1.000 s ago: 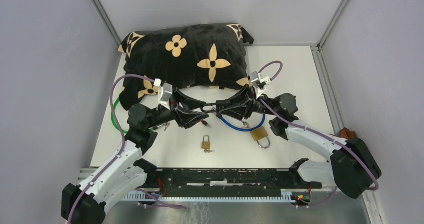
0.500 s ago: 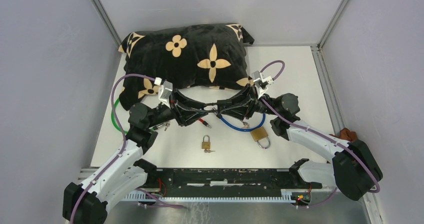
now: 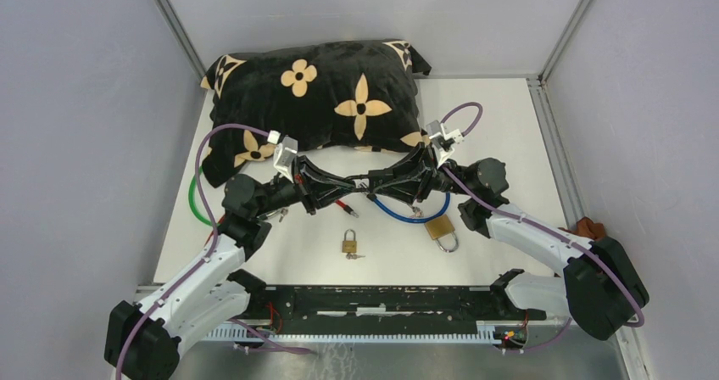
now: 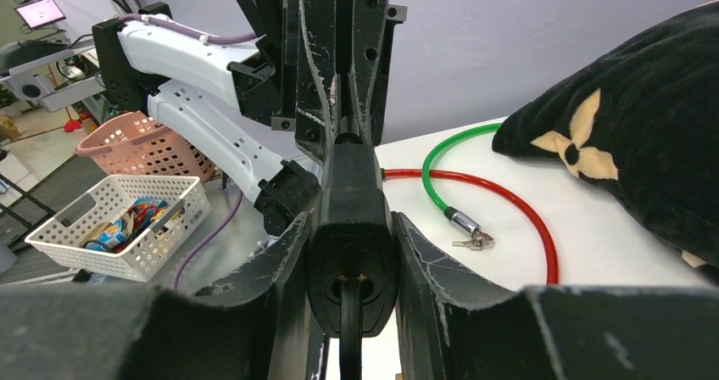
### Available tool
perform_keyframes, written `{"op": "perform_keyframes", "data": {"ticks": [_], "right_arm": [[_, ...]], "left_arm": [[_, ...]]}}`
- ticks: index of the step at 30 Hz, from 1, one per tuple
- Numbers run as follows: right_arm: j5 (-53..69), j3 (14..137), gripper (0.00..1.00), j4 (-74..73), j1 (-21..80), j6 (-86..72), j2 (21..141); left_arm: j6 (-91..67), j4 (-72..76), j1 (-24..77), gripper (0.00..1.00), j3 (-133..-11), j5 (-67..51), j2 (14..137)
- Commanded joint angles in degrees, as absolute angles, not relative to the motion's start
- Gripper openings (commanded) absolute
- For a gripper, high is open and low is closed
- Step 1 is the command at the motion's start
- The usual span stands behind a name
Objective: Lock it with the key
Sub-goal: Lock the lock.
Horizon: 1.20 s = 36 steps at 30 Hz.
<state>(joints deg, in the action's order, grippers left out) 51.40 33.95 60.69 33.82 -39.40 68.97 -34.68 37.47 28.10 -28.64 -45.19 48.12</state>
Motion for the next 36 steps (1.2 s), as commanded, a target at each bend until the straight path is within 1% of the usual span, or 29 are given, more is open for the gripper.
{"op": "perform_keyframes", "data": {"ticks": [1,4,7,11,17,19,23,27,32,34,36], "right_arm": [[50.76,37.77,0.00,65.08,34.87,-39.20,68.09],[51.37,39.29,0.00,61.55,36.95,-35.95,68.93],[52.01,39.92,0.00,61.35,38.19,-35.51,69.73],[52.79,41.14,0.00,61.19,38.88,-35.07,70.63],[53.46,42.09,0.00,57.91,39.20,-32.68,71.41],[53.17,42.48,0.00,57.23,39.33,-32.00,72.33],[53.04,43.53,0.00,54.91,39.72,-29.16,76.27],[51.68,44.32,0.00,56.23,40.79,-28.64,78.42],[50.83,45.01,0.00,51.82,41.20,-24.46,79.94],[51.57,44.84,0.00,52.92,41.22,-25.59,80.83],[51.91,44.81,0.00,53.66,41.20,-25.80,80.86]], "left_arm": [[-36.19,40.34,28.37,0.02,-29.01,-44.04,48.18],[-35.16,40.59,29.01,0.02,-28.94,-42.27,48.36],[-34.10,41.39,30.20,0.02,-29.32,-41.27,49.06],[-31.83,41.48,33.09,0.02,-29.06,-40.76,50.15],[-31.41,42.00,33.44,0.02,-29.32,-39.57,50.86],[-32.83,43.05,33.75,0.02,-29.86,-41.01,51.42],[-30.83,43.85,35.15,0.02,-30.97,-45.02,52.12],[-30.49,39.86,36.37,0.02,-32.03,-45.33,53.20],[-29.56,40.53,35.62,0.02,-33.23,-46.43,52.61],[-28.26,37.71,34.01,0.02,-34.85,-48.68,52.62],[-25.22,31.50,32.90,0.02,-36.34,-51.36,52.43]]}}
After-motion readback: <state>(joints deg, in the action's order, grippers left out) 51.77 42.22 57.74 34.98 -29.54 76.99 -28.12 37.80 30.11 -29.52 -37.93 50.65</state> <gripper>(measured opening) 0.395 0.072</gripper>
